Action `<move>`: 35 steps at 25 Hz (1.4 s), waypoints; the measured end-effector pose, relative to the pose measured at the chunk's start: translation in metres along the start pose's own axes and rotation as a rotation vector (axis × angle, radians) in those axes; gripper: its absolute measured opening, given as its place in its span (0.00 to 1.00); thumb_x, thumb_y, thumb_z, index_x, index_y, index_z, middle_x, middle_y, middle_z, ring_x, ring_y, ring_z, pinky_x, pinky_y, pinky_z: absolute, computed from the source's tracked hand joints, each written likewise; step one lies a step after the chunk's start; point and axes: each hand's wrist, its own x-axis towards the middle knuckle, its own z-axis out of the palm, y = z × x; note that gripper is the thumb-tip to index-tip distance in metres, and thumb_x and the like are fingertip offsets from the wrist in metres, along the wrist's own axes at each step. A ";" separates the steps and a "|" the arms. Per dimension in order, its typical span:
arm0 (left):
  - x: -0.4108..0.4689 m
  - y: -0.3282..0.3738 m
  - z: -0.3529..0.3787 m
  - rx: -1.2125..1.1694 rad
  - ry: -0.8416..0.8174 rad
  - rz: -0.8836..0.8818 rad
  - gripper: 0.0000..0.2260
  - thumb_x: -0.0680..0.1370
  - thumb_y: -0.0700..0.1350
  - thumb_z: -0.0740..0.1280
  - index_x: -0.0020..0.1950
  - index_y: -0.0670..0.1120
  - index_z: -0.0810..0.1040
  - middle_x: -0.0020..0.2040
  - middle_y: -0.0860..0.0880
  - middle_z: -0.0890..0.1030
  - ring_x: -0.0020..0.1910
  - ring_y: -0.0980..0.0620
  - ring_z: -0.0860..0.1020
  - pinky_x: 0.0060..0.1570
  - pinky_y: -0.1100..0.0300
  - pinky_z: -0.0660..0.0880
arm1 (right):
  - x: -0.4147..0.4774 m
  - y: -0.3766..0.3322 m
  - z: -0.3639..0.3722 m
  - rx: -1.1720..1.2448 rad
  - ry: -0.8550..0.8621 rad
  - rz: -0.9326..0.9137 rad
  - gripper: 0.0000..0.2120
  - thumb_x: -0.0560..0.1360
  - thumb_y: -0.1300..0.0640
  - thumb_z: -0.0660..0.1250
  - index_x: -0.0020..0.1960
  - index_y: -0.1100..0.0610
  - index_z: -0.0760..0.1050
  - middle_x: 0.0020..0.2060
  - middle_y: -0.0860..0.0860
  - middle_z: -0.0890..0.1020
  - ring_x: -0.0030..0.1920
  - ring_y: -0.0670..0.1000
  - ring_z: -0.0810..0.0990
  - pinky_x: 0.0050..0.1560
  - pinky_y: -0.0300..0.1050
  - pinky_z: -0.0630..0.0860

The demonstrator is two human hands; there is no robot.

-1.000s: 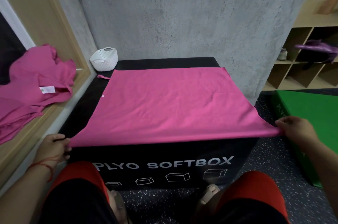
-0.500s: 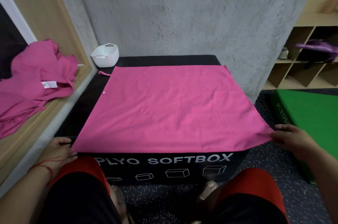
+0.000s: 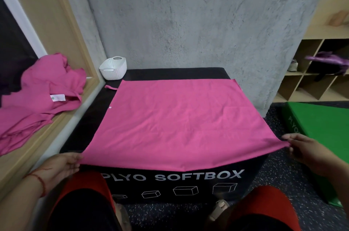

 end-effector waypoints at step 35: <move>0.000 0.064 -0.002 0.309 0.385 0.708 0.10 0.85 0.48 0.66 0.53 0.43 0.83 0.48 0.43 0.83 0.48 0.46 0.79 0.52 0.63 0.71 | -0.007 -0.057 0.022 -0.119 0.198 -0.390 0.07 0.80 0.50 0.72 0.56 0.50 0.85 0.50 0.57 0.87 0.53 0.64 0.84 0.57 0.61 0.84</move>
